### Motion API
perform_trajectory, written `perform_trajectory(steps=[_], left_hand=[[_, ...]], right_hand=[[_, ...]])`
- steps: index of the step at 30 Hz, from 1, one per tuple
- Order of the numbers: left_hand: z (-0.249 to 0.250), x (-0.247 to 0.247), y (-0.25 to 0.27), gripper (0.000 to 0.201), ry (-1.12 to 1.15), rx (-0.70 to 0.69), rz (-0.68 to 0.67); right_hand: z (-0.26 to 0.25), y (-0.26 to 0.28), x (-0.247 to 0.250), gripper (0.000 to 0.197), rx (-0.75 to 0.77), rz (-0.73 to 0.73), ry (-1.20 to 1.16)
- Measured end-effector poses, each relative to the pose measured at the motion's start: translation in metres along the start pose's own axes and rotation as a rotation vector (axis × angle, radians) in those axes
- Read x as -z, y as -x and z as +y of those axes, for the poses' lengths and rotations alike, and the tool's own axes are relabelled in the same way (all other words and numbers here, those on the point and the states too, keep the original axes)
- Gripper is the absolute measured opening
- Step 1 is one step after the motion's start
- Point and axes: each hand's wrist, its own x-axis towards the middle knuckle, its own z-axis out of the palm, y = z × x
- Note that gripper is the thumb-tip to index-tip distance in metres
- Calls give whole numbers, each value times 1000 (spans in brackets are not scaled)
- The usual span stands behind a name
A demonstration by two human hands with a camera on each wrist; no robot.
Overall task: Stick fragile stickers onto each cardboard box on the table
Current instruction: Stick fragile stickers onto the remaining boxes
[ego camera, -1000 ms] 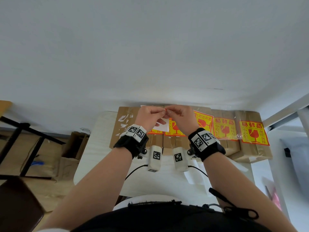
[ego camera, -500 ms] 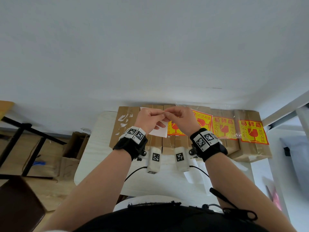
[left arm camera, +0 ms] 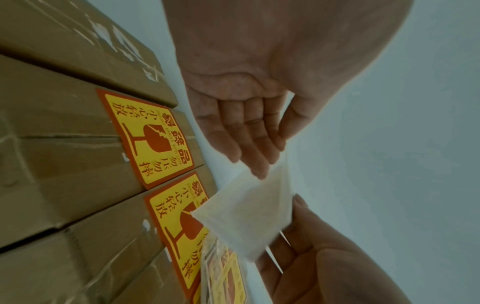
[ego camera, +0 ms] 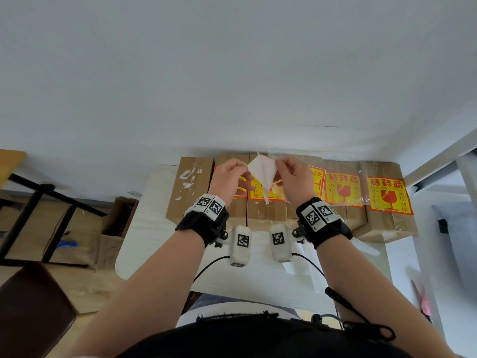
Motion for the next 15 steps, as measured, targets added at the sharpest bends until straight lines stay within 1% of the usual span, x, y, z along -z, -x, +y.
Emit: perform_trajectory(steps=[2,5,8,10,12,15], left_hand=[[-3,-2,5,19,36,6,63],[-11,-3,11,22,102,-7,178],[-18,-4,19,23,124,-12,252],[-18,-5,26,25,126,-26,240],[-17,-6,32,27,94,-53,204],[-18,-6,42,24,75,-75,150]], right_hand=[[8,1,8,21,-41,91,7],[21,1,27,22,-93,225,80],[32,5,55,30,-157,386,105],[35,11,74,31,-184,500,88],[34,19,89,27,-223,603,43],[30,33,99,30,-234,692,30]])
